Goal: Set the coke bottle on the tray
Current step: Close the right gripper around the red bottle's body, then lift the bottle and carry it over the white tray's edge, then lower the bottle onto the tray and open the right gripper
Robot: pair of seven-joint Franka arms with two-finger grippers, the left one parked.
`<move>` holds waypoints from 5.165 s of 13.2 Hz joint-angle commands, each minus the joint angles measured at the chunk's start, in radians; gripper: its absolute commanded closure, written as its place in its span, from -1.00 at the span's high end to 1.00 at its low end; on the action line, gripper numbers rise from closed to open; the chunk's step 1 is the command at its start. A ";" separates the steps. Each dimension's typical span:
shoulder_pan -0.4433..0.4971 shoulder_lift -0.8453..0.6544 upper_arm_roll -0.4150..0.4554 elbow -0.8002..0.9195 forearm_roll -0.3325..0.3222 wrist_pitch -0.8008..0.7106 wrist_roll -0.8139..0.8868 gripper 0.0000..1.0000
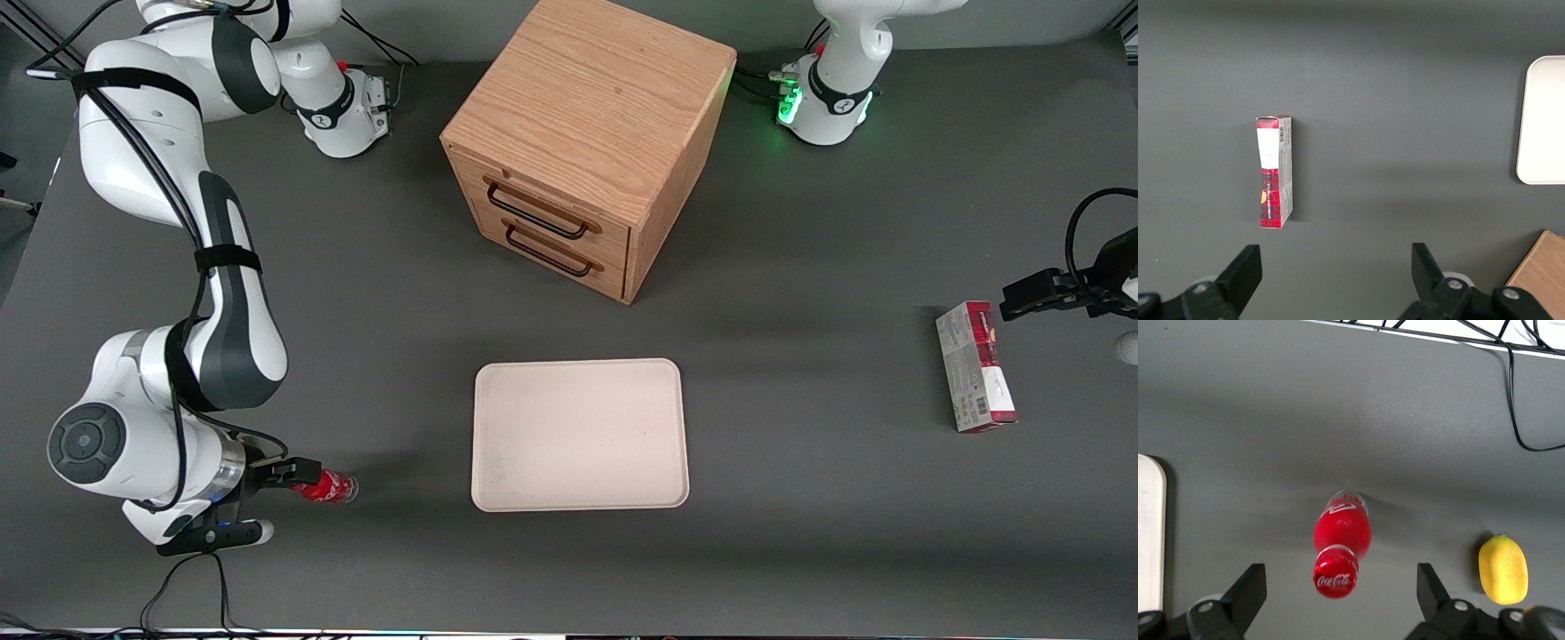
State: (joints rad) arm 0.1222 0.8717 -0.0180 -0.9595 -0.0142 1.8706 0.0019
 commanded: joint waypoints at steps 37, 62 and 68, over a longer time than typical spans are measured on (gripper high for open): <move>0.021 -0.385 0.007 -0.004 0.071 -0.399 -0.062 -0.60; 0.290 -0.011 0.012 -0.056 0.122 0.232 0.147 -0.47; 0.292 0.006 0.012 -0.053 0.119 0.257 0.145 -0.34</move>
State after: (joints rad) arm 0.4032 0.8698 0.0044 -1.0424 0.0921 2.1208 0.1260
